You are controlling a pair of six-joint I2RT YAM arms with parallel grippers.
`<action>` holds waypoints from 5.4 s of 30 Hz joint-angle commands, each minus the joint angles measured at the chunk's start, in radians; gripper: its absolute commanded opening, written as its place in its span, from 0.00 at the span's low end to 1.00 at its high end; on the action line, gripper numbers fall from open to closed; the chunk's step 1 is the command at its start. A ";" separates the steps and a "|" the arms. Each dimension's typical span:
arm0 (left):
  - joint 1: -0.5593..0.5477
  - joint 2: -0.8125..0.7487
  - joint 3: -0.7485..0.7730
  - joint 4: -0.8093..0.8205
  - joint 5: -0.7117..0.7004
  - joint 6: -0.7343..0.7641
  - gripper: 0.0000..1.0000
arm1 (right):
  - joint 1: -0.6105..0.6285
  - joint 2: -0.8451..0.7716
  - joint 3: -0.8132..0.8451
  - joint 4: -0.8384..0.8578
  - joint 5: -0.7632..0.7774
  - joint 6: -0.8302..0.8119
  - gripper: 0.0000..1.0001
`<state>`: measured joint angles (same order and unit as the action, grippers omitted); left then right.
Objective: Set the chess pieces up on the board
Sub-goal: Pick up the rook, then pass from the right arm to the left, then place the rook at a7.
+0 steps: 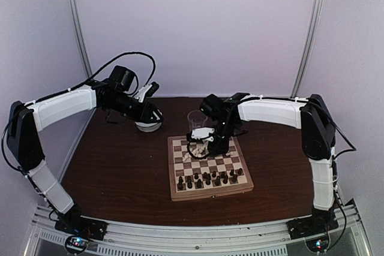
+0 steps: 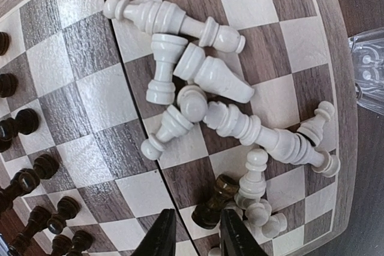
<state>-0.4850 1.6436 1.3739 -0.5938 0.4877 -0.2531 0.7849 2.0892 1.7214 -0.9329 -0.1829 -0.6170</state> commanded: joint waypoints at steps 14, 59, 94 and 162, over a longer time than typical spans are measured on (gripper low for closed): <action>0.002 -0.025 -0.006 0.039 0.017 -0.007 0.44 | -0.010 0.043 -0.001 0.002 0.049 0.028 0.28; 0.002 -0.027 -0.027 0.095 0.097 -0.039 0.44 | -0.010 -0.035 -0.044 -0.024 -0.039 0.013 0.14; -0.440 0.029 -0.027 0.584 0.062 -0.467 0.49 | -0.049 -0.717 -0.396 0.140 -0.398 0.087 0.17; -0.730 0.702 0.889 -0.214 -0.338 0.145 0.09 | -0.837 -0.967 -0.733 0.212 -0.493 0.233 0.56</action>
<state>-1.2110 2.2757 2.1891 -0.6868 0.2417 -0.2050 -0.0456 1.1137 1.0012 -0.7357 -0.6991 -0.3908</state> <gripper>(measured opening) 0.134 0.556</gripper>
